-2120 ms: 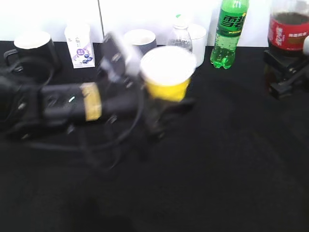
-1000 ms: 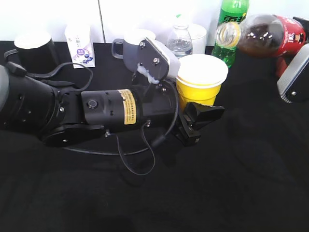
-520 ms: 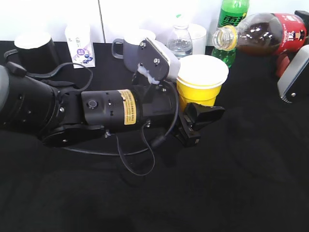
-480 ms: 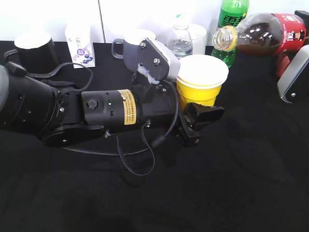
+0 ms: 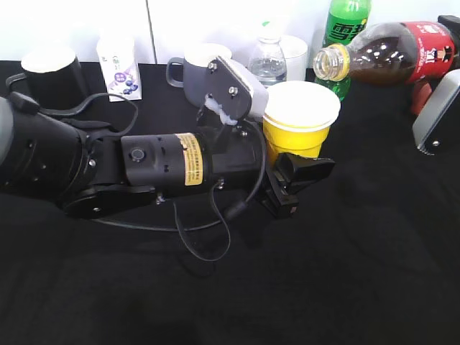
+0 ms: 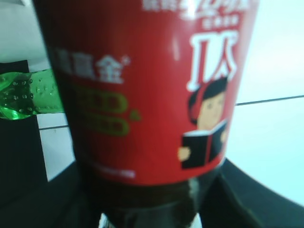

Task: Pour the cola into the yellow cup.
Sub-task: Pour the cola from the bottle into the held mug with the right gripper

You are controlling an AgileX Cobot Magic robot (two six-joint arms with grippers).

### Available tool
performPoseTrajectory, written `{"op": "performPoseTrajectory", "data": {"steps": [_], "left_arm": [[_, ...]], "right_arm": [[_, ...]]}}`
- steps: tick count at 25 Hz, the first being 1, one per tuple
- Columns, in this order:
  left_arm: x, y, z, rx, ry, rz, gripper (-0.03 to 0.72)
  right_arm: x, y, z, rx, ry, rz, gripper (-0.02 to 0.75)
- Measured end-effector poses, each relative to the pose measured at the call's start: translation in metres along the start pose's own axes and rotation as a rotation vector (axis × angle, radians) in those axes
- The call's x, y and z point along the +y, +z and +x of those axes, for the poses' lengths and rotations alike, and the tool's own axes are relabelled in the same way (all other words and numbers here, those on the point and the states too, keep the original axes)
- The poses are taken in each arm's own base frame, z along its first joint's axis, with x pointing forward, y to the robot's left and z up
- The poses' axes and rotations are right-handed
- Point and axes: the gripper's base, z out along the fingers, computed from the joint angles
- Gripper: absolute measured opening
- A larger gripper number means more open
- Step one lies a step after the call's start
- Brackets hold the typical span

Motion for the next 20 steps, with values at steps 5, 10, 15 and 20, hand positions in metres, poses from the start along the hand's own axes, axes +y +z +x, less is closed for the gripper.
{"op": "performPoseTrajectory", "data": {"steps": [5,10,15,20], "left_arm": [[0.0,0.0,0.0,-0.001,0.0,0.0,0.438],[0.0,0.0,0.0,-0.001,0.0,0.0,0.438],[0.0,0.0,0.0,-0.001,0.0,0.0,0.438],[0.0,0.0,-0.001,-0.008,0.0,0.004,0.438]], "right_arm": [[0.0,0.0,0.0,-0.003,-0.023,0.001,0.395],[0.0,0.0,0.0,-0.004,-0.045,0.001,0.395],[-0.01,0.0,-0.003,-0.029,-0.054,0.102,0.393],[-0.01,0.0,-0.003,-0.031,-0.06,0.111,0.393]]}}
